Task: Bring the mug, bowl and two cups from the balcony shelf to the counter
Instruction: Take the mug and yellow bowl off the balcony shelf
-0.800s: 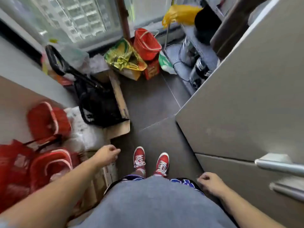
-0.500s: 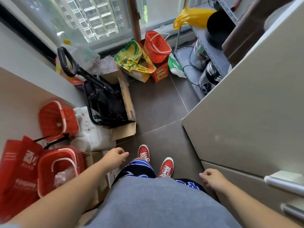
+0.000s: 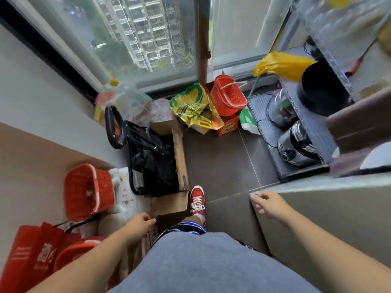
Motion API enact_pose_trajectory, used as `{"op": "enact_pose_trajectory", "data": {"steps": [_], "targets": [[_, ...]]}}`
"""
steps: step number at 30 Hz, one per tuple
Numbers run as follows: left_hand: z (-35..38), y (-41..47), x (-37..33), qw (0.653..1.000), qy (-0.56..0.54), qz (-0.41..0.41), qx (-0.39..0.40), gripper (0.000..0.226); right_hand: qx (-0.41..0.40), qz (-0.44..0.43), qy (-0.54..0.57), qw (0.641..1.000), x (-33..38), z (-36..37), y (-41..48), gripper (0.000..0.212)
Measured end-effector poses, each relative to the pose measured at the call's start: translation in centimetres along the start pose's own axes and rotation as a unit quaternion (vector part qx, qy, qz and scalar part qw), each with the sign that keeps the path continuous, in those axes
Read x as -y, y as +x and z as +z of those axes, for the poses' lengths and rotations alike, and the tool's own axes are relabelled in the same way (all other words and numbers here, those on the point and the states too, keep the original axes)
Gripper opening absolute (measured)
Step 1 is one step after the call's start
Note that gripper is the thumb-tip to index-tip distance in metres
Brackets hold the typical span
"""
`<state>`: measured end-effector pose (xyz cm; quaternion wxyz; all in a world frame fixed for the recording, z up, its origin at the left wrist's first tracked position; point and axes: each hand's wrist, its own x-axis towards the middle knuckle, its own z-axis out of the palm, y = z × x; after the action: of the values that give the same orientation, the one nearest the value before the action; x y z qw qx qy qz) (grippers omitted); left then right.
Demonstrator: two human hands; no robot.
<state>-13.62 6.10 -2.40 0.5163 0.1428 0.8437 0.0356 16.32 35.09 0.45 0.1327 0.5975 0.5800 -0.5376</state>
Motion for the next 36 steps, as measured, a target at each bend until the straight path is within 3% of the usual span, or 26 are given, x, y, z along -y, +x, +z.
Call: {"op": "enact_pose_trajectory", "data": {"steps": [8, 16, 22, 25, 32, 36], "targets": [[-9.6, 6.9, -11.6, 0.995, 0.052, 0.086, 0.005, 0.025, -0.036, 0.057, -0.007, 0.998, 1.2, -4.1, 3.6, 0.03], [-13.3, 8.8, -28.2, 0.984, -0.02, 0.177, 0.009, 0.023, -0.055, 0.103, 0.013, 0.993, 2.6, -8.5, 8.3, 0.033], [-16.8, 7.2, -44.0, 0.957, -0.051, 0.284, -0.003, 0.021, -0.104, -0.05, -0.016, 0.993, 16.4, -15.8, 13.8, 0.025], [-19.1, 5.5, -51.8, 0.934, -0.061, 0.351, -0.033, 0.018, -0.153, -0.131, 0.061, 0.978, 24.5, -21.4, 15.8, 0.017], [-25.0, -1.8, -66.2, 0.851, -0.082, 0.515, -0.06, 0.02, -0.282, -0.322, 0.161, 0.889, 36.4, -33.7, 12.2, 0.004], [-28.6, -6.1, -72.9, 0.789, -0.115, 0.601, -0.056, 0.013, -0.338, -0.39, 0.172, 0.839, 41.1, -38.9, 8.0, 0.017]]}}
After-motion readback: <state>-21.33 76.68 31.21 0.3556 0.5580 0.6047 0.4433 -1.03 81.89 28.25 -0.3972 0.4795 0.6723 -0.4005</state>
